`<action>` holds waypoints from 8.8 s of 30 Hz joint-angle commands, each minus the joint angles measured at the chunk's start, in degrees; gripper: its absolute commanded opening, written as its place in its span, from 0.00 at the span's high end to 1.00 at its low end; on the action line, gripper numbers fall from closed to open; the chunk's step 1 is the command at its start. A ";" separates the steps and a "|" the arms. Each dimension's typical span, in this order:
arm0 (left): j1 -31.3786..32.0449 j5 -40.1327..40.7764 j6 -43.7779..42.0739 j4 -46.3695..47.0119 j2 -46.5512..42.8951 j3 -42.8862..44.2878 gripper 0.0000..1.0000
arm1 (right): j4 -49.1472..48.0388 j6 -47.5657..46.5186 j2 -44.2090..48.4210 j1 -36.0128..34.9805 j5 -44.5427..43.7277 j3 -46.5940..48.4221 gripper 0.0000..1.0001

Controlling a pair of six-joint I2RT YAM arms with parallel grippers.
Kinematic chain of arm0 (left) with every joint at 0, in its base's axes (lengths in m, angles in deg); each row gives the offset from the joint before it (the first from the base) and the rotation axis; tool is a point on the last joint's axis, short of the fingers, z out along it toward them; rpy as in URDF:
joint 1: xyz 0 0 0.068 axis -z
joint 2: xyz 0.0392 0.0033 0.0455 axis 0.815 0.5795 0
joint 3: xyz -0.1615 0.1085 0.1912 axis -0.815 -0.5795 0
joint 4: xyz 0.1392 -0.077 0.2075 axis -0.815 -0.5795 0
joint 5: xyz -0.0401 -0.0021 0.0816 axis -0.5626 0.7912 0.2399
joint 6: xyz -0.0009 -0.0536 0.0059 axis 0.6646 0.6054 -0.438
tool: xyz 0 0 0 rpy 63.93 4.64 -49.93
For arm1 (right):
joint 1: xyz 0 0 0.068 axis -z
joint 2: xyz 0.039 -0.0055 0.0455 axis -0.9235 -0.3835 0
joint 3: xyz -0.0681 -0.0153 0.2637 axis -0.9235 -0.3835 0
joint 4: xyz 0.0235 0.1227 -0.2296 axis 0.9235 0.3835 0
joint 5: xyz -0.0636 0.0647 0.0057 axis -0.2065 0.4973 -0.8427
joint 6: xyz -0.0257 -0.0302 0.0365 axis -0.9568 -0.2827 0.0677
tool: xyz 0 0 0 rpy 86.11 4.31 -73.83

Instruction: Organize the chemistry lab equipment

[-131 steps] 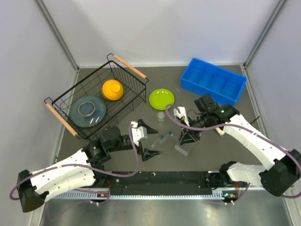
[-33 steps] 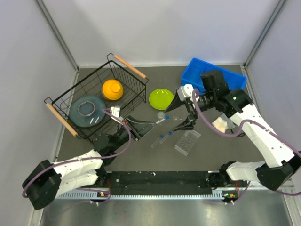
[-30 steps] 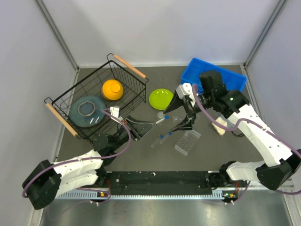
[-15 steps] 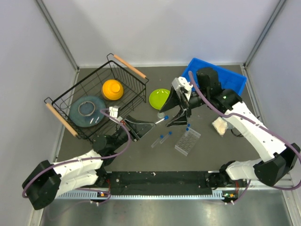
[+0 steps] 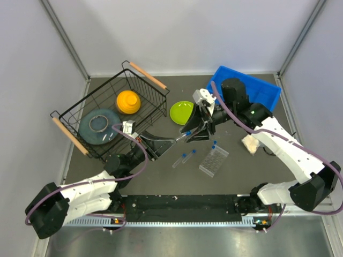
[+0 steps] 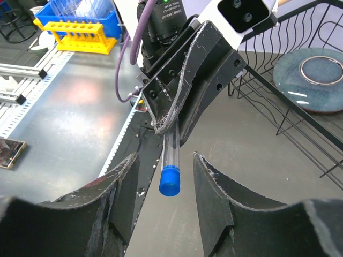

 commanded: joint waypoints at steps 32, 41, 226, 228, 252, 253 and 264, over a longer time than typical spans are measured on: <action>-0.32 14.64 -29.03 -77.47 -22.94 12.53 0.10 | 19.55 -15.21 14.88 11.60 -33.74 -10.67 0.93; -0.23 8.66 -34.58 -77.23 -14.51 13.94 0.10 | 23.43 -17.67 14.37 14.61 -44.82 -15.69 0.92; 13.57 0.83 -39.42 -60.88 13.63 28.53 0.88 | 30.03 -1.59 -5.42 6.17 -10.38 -2.24 0.65; 13.57 1.01 -39.50 -61.15 13.46 28.53 0.88 | 30.11 -1.50 -5.24 6.26 -10.29 -2.33 0.80; 12.69 34.67 -37.65 -75.20 -20.00 15.18 0.01 | 10.62 -17.83 16.02 6.26 -36.56 -27.27 0.93; 12.69 35.20 -37.83 -77.30 -21.08 14.57 0.01 | 8.34 -19.85 16.99 6.26 -37.26 -28.68 0.93; 12.69 35.38 -35.99 -82.86 -20.57 13.59 0.01 | -0.73 -18.64 13.93 6.35 -43.16 -32.82 0.91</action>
